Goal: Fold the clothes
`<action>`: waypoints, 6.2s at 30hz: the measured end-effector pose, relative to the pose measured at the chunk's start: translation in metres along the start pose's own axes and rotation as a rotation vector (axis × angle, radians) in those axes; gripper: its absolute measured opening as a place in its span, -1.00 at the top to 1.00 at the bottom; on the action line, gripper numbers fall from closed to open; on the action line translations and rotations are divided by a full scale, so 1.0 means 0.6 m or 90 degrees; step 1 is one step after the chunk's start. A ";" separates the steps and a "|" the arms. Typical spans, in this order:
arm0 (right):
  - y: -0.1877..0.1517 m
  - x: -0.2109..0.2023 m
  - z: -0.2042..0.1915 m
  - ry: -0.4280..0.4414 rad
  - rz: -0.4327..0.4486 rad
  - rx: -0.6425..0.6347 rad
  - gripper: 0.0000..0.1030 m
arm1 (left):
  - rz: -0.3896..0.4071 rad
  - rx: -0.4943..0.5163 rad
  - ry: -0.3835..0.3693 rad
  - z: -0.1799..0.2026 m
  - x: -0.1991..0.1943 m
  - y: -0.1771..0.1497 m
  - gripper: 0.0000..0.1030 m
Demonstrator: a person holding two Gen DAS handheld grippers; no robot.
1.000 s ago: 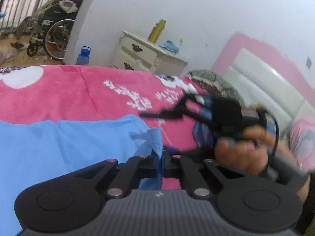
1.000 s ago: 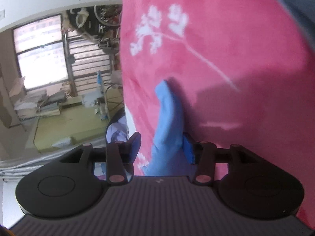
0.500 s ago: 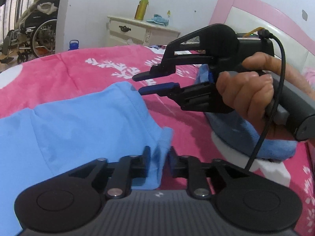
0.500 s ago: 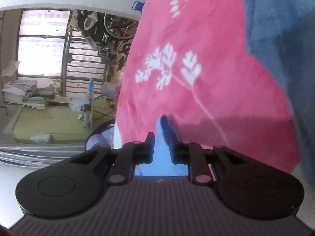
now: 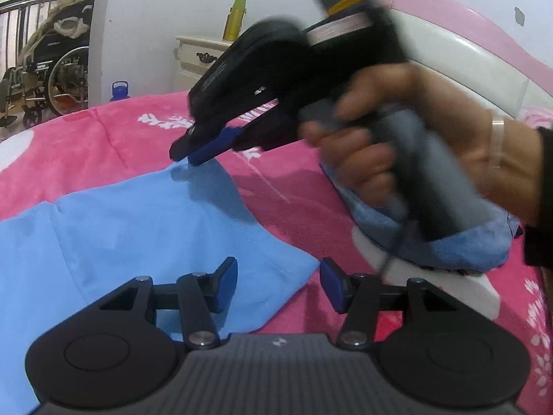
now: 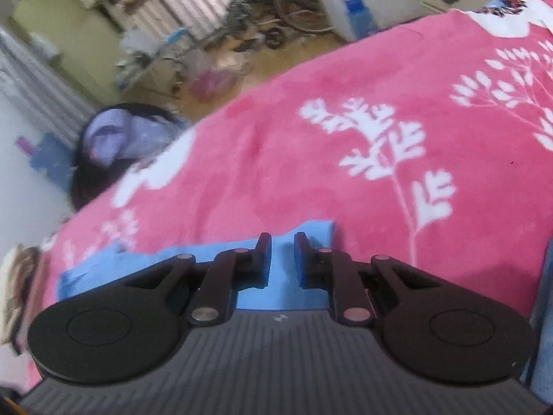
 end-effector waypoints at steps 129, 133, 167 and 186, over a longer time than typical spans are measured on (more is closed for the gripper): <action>-0.312 0.092 -0.949 0.259 -0.176 -0.530 0.62 | 0.062 -0.411 0.505 -0.459 -0.843 -0.402 0.75; -0.355 0.149 -0.940 0.205 -0.220 -0.545 0.74 | 0.054 -0.400 0.523 -0.458 -0.831 -0.382 0.72; -0.313 0.181 -0.915 0.348 -0.157 -0.145 0.82 | 0.058 -0.374 0.595 -0.479 -0.780 -0.340 0.59; -0.118 -0.407 -0.638 0.386 0.033 -0.165 0.81 | 0.073 -0.361 0.705 -0.417 -0.834 -0.311 0.23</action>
Point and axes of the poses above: each gripper's, at about its wrist camera, not at the fingertips, and x roughly the way its jaws point, z to its right, y to its top, the point moved 1 cm from there along x, roughly the way its jaws point, and after that the axes turned 5 degrees about z, right-handed, at the moved point
